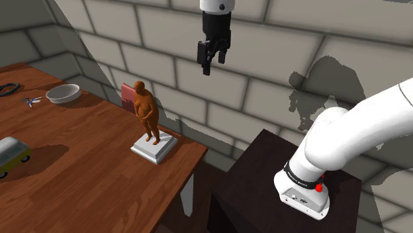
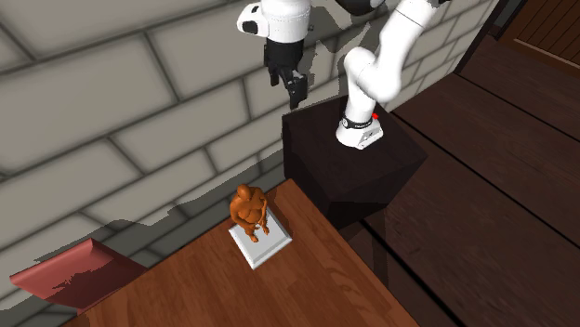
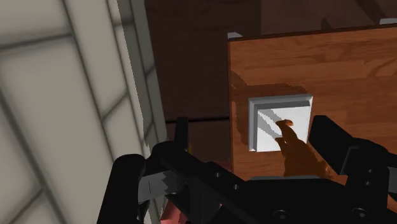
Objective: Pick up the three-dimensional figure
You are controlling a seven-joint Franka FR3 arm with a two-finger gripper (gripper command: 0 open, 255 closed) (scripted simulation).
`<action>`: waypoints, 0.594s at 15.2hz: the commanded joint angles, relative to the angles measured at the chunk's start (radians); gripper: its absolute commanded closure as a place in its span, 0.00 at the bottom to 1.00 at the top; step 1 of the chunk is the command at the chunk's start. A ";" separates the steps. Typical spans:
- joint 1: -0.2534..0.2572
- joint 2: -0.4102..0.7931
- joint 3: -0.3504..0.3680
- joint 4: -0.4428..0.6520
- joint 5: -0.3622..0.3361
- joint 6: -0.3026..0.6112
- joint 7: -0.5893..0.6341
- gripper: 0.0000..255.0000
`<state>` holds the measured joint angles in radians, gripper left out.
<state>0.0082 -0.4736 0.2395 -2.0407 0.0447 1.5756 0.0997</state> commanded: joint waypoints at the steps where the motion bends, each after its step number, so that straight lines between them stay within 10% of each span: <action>1: 0.001 0.073 0.039 0.057 -0.018 0.013 0.038 0.00; 9: 0.026 0.395 0.184 0.333 -0.160 0.013 0.213 0.00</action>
<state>0.0233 -0.1244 0.3982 -1.7530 -0.0934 1.5990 0.2758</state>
